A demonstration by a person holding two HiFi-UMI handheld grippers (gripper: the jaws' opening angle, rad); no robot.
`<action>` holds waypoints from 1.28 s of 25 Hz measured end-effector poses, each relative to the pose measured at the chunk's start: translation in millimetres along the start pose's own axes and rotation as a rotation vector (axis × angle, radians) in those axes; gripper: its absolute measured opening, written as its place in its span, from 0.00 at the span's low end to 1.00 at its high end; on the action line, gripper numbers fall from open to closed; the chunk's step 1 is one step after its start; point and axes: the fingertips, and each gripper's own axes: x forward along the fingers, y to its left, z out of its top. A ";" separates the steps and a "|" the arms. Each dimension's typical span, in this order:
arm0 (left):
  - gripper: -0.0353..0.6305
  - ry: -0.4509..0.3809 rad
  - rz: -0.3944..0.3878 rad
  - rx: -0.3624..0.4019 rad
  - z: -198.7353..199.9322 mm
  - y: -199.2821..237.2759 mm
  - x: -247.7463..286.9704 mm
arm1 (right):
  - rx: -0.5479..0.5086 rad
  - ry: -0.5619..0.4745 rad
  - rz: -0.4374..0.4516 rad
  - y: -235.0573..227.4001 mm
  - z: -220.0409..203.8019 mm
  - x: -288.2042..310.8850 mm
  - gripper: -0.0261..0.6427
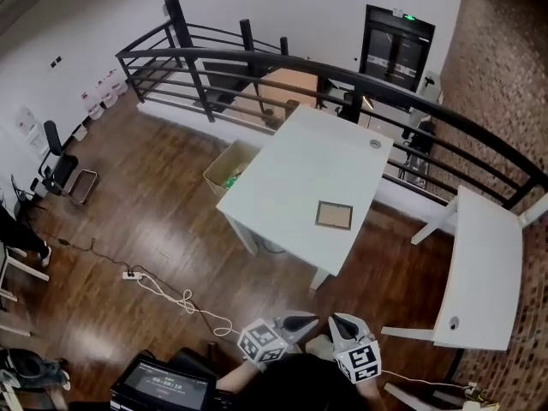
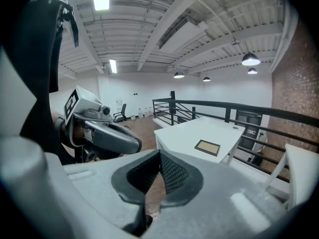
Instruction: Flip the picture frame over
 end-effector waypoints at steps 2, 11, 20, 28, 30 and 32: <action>0.07 -0.019 -0.021 -0.010 -6.6 -5.0 -13.9 | -0.005 0.012 -0.001 16.4 -1.0 -3.0 0.03; 0.07 -0.049 -0.042 0.021 -12.0 -14.5 -36.8 | -0.026 0.050 0.016 47.7 -10.1 -6.8 0.03; 0.07 -0.079 0.031 0.014 -5.0 -19.5 -1.3 | -0.074 0.010 0.026 10.2 2.6 -30.2 0.03; 0.07 -0.090 0.038 0.017 6.9 -45.5 48.8 | -0.052 0.001 0.001 -44.3 -9.8 -67.5 0.03; 0.07 -0.081 0.029 0.028 7.7 -53.4 58.5 | -0.054 -0.009 -0.007 -54.9 -8.2 -71.0 0.03; 0.07 -0.075 0.020 0.040 10.0 -58.9 67.9 | -0.058 -0.020 -0.013 -64.0 -5.5 -73.3 0.03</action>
